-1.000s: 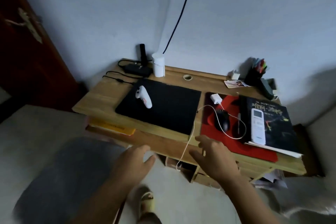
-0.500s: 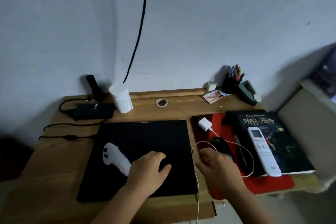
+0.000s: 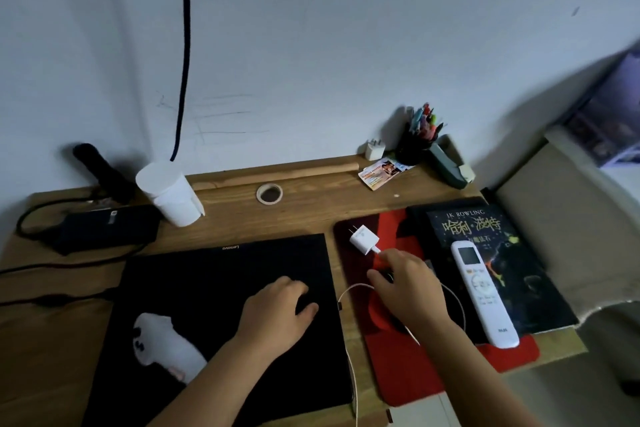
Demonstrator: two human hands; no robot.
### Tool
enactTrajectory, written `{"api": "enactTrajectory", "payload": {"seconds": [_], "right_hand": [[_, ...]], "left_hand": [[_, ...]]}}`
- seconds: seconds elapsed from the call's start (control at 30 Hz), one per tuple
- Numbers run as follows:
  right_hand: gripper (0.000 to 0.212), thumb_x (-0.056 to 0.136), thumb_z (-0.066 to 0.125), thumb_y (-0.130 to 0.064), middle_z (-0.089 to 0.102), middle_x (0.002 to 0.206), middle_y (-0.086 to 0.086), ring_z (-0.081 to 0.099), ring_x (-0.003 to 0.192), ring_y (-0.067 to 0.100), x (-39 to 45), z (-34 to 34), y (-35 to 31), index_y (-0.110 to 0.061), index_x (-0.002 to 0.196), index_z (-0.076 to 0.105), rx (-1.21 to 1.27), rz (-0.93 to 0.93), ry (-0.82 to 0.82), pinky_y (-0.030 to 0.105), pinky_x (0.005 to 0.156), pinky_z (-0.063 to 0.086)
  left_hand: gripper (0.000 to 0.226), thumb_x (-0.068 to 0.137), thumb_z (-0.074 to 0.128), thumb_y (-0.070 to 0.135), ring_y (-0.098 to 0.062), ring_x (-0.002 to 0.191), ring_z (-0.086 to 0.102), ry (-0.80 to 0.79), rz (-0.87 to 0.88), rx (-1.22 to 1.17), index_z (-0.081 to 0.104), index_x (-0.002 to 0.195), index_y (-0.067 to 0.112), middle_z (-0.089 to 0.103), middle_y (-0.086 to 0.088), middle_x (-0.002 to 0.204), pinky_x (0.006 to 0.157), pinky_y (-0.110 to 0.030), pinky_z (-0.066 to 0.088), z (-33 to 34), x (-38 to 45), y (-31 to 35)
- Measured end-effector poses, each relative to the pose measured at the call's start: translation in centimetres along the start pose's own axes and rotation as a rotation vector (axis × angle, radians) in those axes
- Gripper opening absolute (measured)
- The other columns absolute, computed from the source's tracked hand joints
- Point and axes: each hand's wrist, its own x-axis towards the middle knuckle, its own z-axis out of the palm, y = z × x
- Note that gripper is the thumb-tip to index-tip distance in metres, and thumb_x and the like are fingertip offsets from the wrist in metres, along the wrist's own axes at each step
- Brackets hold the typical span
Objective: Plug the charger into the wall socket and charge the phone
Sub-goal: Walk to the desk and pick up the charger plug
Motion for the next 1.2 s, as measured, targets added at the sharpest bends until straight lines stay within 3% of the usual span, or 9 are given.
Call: {"api": "enactTrajectory", "payload": {"seconds": [0.2, 0.37, 0.63, 0.77, 0.83, 0.97, 1.1, 1.2], "right_hand": [[0.036, 0.08, 0.062, -0.027, 0.061, 0.113, 0.011, 0.055, 0.103, 0.029, 6.1, 3.3, 1.4, -0.009, 0.11, 0.056, -0.035, -0.004, -0.07, 0.035, 0.074, 0.044], [0.045, 0.079, 0.063, -0.027, 0.055, 0.121, 0.011, 0.048, 0.111, 0.028, 9.1, 5.7, 2.1, -0.009, 0.118, 0.048, -0.058, -0.007, -0.143, 0.04, 0.086, 0.044], [0.041, 0.078, 0.058, -0.019, 0.054, 0.117, 0.014, 0.049, 0.109, 0.03, 10.1, 6.3, 2.4, -0.006, 0.115, 0.047, -0.108, 0.015, -0.172, 0.038, 0.084, 0.043], [0.041, 0.073, 0.065, -0.026, 0.051, 0.107, 0.01, 0.056, 0.084, 0.027, 9.3, 3.6, 0.6, -0.01, 0.107, 0.047, 0.075, -0.017, -0.064, 0.03, 0.06, 0.04], [0.042, 0.072, 0.067, -0.029, 0.05, 0.105, 0.006, 0.053, 0.075, 0.021, 8.7, 1.8, -1.1, -0.013, 0.106, 0.048, 0.145, -0.091, 0.012, 0.027, 0.055, 0.039], [0.047, 0.071, 0.069, -0.03, 0.048, 0.101, 0.0, 0.056, 0.081, 0.02, 7.5, -2.0, -5.0, -0.014, 0.112, 0.051, 0.265, -0.291, 0.154, 0.029, 0.061, 0.045], [0.044, 0.072, 0.072, -0.025, 0.049, 0.099, -0.002, 0.056, 0.086, 0.02, 6.6, -4.6, -8.1, -0.012, 0.106, 0.047, 0.371, -0.369, 0.241, 0.025, 0.064, 0.043], [0.045, 0.071, 0.074, -0.023, 0.052, 0.096, 0.002, 0.056, 0.084, 0.021, 6.1, -6.0, -10.1, -0.009, 0.104, 0.047, 0.415, -0.428, 0.297, 0.023, 0.063, 0.04]], "left_hand": [[0.043, 0.086, 0.051, 0.047, -0.011, 0.113, 0.05, -0.005, -0.057, 0.027, 0.053, 0.122, 0.023, 0.053, 0.005, 0.126, 0.083, -0.026, 0.047, 1.1, 3.3, -0.3], [0.045, 0.086, 0.05, 0.047, -0.012, 0.12, 0.044, -0.029, -0.09, 0.057, 0.052, 0.124, 0.024, 0.047, 0.006, 0.133, 0.089, -0.028, 0.045, 2.2, 4.5, -0.5], [0.044, 0.086, 0.049, 0.046, -0.009, 0.123, 0.041, -0.018, -0.111, 0.041, 0.051, 0.126, 0.026, 0.045, 0.007, 0.136, 0.094, -0.025, 0.041, 2.2, 4.8, -0.6], [0.043, 0.086, 0.051, 0.045, -0.008, 0.116, 0.047, 0.088, -0.061, -0.02, 0.051, 0.124, 0.026, 0.05, 0.009, 0.13, 0.089, -0.024, 0.044, 0.6, 5.3, 0.6], [0.042, 0.086, 0.051, 0.044, -0.007, 0.113, 0.051, 0.17, -0.014, -0.061, 0.051, 0.124, 0.027, 0.053, 0.011, 0.126, 0.086, -0.024, 0.046, -0.7, 5.5, 1.7], [0.036, 0.088, 0.051, 0.04, -0.01, 0.103, 0.059, 0.298, 0.069, -0.179, 0.05, 0.123, 0.03, 0.063, 0.009, 0.117, 0.083, -0.027, 0.05, -4.2, 5.4, 4.3], [0.031, 0.09, 0.049, 0.033, -0.004, 0.08, 0.063, 0.391, 0.139, -0.279, 0.052, 0.12, 0.032, 0.069, 0.009, 0.101, 0.066, -0.022, 0.051, -7.9, 4.4, 5.1], [0.03, 0.089, 0.05, 0.031, -0.007, 0.098, 0.063, 0.437, 0.16, -0.402, 0.055, 0.119, 0.028, 0.068, 0.004, 0.111, 0.083, -0.037, 0.054, -10.4, 3.6, 5.1]]}}
